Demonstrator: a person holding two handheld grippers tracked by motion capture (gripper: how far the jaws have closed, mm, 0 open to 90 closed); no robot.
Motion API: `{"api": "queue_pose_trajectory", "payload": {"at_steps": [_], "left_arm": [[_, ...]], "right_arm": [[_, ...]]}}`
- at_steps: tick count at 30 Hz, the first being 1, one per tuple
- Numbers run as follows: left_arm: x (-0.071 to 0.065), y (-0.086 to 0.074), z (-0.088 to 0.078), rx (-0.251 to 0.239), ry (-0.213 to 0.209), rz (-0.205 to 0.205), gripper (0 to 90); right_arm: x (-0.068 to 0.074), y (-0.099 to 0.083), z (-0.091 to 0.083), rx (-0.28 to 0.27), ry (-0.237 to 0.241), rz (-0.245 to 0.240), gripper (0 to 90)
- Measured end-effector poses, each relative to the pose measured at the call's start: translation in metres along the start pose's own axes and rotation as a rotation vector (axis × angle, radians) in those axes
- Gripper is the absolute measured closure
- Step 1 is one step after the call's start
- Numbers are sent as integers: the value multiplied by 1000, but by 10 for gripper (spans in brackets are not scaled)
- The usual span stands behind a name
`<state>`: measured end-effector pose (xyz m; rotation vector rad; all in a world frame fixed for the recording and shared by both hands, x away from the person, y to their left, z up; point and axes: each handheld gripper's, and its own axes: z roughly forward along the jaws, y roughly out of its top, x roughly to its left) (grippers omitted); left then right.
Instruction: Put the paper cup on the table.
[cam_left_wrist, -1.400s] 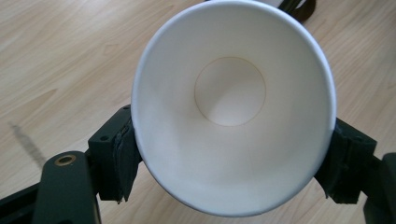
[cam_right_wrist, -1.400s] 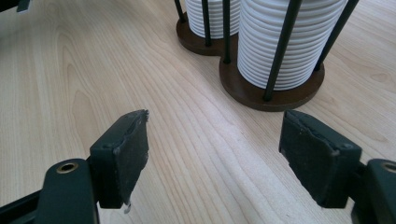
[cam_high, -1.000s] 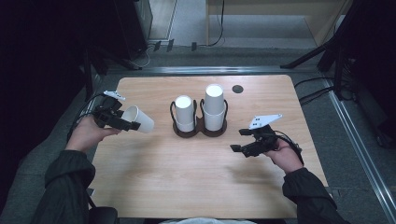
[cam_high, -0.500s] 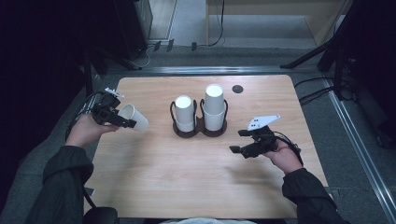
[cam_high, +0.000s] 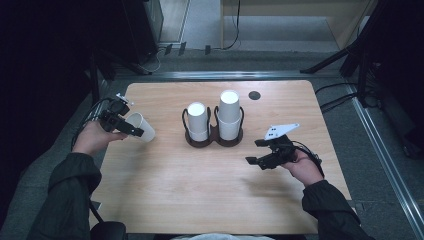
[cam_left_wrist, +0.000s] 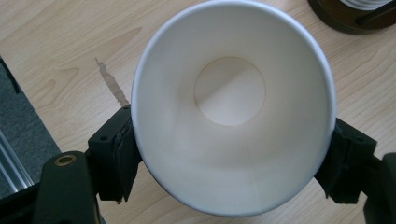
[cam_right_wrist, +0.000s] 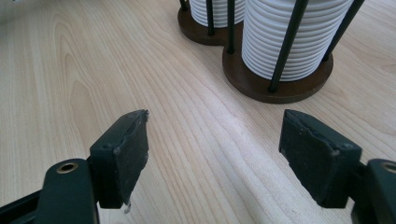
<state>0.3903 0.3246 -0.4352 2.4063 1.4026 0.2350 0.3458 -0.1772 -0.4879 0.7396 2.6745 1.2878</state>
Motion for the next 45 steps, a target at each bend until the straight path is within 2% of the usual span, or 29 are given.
{"api": "queue_pose_trajectory", "payload": {"at_steps": [9, 14, 25, 28, 36, 45], "left_arm": [[4, 4, 11, 45, 11, -27, 208], [3, 6, 16, 72, 31, -15, 205], [1, 8, 24, 99, 40, -9, 200], [-1, 8, 26, 113, 53, 13, 198], [-2, 10, 28, 115, 43, 22, 192], [-3, 10, 28, 109, 33, 32, 185]], "right_arm": [[-1, -1, 0, 4, -2, 5, 245], [-2, -1, 0, 4, -4, 8, 245], [-3, -2, 0, 6, 0, 14, 245], [-3, -2, 0, 4, -2, 12, 245], [-4, -2, 0, 7, -2, 17, 245], [-3, -2, 1, 14, -4, -3, 245]]}}
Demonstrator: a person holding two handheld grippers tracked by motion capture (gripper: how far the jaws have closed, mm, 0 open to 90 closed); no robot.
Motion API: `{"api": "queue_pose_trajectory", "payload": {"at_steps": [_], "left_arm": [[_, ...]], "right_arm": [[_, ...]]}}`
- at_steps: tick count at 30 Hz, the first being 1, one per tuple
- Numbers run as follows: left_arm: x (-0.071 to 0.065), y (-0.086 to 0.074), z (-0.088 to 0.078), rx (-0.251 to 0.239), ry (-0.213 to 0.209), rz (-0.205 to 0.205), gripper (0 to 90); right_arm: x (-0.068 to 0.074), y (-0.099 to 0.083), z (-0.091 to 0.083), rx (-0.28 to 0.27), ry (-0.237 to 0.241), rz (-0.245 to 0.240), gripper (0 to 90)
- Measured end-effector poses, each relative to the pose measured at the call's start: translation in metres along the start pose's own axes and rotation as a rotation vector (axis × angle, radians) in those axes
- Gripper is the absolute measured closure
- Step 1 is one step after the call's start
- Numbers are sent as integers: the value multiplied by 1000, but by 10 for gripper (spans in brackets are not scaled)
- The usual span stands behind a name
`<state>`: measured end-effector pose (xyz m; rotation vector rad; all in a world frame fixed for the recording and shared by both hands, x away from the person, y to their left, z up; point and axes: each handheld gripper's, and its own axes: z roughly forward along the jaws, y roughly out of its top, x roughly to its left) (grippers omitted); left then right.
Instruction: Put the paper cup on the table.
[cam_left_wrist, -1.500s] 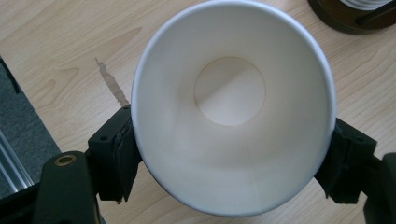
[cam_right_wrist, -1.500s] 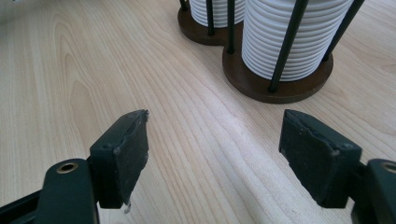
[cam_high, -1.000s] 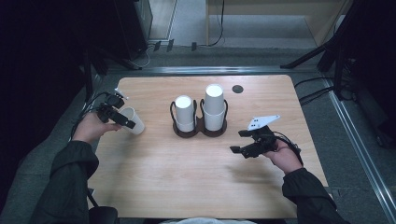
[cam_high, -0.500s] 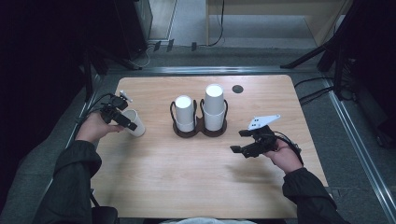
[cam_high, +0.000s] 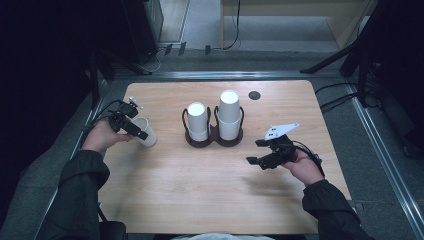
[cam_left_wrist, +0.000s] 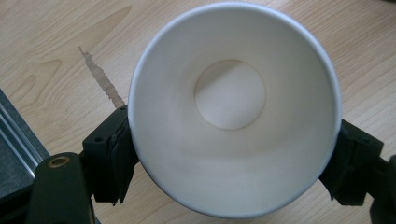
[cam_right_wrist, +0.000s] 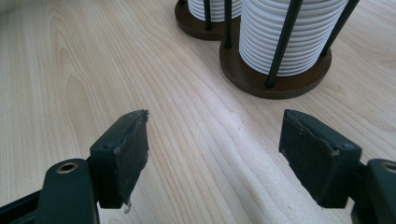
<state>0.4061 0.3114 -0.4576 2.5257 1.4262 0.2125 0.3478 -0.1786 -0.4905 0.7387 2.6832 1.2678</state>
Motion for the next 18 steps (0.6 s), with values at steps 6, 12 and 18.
{"api": "queue_pose_trajectory", "payload": {"at_steps": [6, 12, 18], "left_arm": [[0, 0, 0, -3, -19, -2, 179], [1, 0, 1, -10, -31, 4, 166], [2, -1, -2, -27, -41, -6, 131]], "right_arm": [[1, 0, 0, 3, 3, -5, 245], [1, 0, 0, 2, 1, -7, 245], [1, 0, 0, 6, 2, -10, 245]]}}
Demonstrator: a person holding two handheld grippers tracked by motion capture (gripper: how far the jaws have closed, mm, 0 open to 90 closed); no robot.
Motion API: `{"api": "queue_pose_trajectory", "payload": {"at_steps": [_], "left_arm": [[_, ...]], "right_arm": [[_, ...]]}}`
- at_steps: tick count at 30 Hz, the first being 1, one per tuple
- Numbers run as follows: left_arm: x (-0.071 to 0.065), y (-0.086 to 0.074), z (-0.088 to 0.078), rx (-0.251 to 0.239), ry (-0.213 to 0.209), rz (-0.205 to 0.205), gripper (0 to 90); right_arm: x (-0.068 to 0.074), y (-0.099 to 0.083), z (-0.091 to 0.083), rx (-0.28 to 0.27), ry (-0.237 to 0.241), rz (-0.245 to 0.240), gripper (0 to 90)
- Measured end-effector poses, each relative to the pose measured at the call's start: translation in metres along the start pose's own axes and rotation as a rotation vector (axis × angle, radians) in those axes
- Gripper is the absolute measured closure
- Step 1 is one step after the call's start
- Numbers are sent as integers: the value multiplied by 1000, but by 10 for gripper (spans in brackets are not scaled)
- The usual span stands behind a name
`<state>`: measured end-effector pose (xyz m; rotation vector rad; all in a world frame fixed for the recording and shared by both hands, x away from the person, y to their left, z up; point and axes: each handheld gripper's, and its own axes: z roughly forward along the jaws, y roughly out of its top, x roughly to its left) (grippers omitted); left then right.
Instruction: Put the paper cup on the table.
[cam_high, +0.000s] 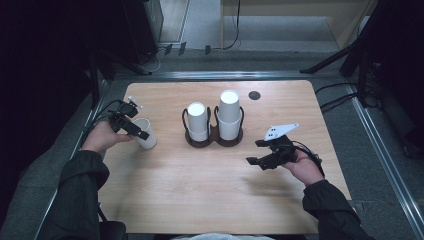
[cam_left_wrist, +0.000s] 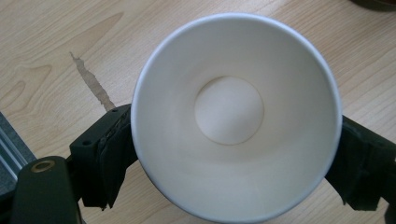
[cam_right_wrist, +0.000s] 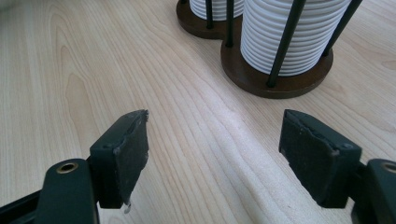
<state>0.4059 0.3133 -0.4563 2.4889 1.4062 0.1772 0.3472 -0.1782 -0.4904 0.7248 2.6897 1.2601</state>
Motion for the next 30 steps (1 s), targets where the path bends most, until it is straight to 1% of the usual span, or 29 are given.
{"api": "queue_pose_trajectory", "payload": {"at_steps": [5, 7, 12, 16, 18, 19, 26, 30], "left_arm": [[3, -1, -2, -9, -12, -14, 127], [4, -2, -4, -16, -21, -34, 116], [6, -4, -10, -52, -44, -50, 115], [7, -5, -16, -67, -47, -49, 115], [7, -5, -18, -69, -40, -53, 109], [8, -6, -19, -75, -52, -55, 108], [10, -8, -31, -121, -65, -74, 103], [9, -7, -37, -141, -74, -69, 106]], "right_arm": [[0, 0, 0, 0, 0, -2, 245], [0, 1, 0, -3, -1, -1, 245], [0, 1, 0, 0, 0, -1, 245], [0, 1, 1, 1, 1, -6, 245], [1, 1, 2, 4, 2, -7, 245], [1, 1, 2, 6, 3, -6, 245], [1, 0, 2, 9, 6, -7, 245], [2, 0, 3, 14, 8, -7, 245]]}}
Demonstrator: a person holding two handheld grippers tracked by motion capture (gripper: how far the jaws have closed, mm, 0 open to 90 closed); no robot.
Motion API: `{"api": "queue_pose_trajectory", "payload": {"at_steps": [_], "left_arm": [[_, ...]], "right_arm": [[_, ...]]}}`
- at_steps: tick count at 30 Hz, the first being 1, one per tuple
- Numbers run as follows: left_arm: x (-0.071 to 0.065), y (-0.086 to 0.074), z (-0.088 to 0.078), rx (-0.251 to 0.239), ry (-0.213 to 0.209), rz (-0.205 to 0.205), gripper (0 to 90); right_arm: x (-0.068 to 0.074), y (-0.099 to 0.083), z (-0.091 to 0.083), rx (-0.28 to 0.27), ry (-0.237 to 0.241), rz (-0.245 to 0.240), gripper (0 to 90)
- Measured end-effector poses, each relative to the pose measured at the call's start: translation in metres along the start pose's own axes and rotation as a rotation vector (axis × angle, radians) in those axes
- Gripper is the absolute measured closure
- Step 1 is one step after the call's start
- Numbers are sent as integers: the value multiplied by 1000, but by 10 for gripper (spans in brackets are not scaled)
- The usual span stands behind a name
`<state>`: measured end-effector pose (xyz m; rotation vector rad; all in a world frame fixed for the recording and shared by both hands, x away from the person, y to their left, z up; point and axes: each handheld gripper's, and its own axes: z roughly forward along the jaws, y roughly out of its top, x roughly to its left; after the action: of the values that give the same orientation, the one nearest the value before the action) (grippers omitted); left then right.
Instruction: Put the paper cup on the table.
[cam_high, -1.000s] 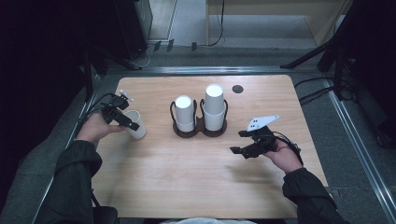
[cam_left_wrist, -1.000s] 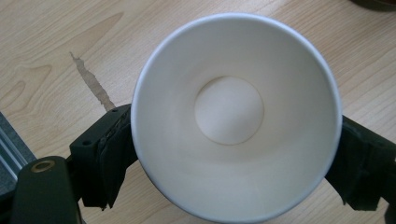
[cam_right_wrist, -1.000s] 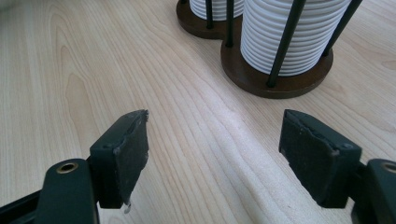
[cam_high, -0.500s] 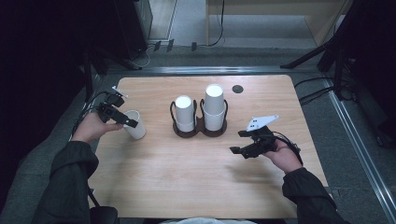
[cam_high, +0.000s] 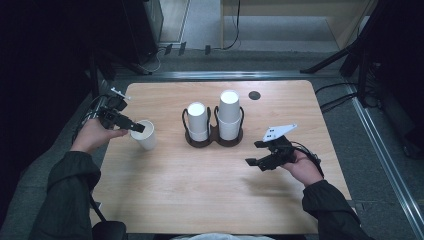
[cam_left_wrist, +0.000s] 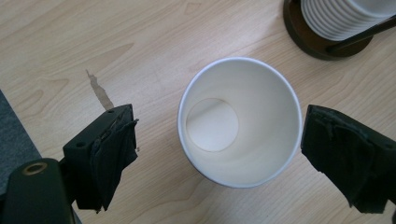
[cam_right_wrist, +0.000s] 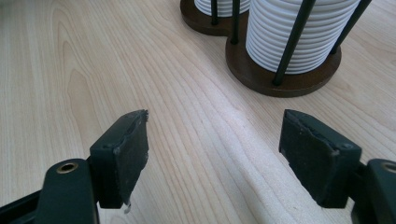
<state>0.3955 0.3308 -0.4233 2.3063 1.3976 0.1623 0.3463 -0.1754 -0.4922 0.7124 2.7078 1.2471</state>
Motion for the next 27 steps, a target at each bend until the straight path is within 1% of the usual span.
{"api": "queue_pose_trajectory", "payload": {"at_steps": [4, 9, 10, 11, 13, 14, 18, 24, 27], "left_arm": [[-5, 2, -6, -17, 0, 8, 108], [-12, 5, -18, -60, -16, 11, 117], [-14, 5, -20, -76, -16, 13, 123], [-15, 6, -22, -80, -16, 15, 132], [-20, 6, -25, -94, -24, 23, 133], [-24, 7, -26, -99, -23, 33, 133], [-35, 7, -30, -115, -29, 59, 135], [-51, 6, -31, -145, -54, 74, 140], [-60, 4, -29, -161, -51, 83, 141]], "right_arm": [[0, 0, 1, 0, 2, -4, 245], [1, 0, 1, 2, 4, -5, 245], [1, 0, 1, 1, 4, -7, 245], [1, 0, 1, 2, 7, -5, 245], [1, 0, 2, 2, 7, -7, 245], [2, 0, 2, 2, 8, -8, 245], [3, 1, 3, 3, 9, -8, 245], [3, 1, 4, 4, 16, -18, 245], [4, 1, 4, 3, 16, -18, 245]]}}
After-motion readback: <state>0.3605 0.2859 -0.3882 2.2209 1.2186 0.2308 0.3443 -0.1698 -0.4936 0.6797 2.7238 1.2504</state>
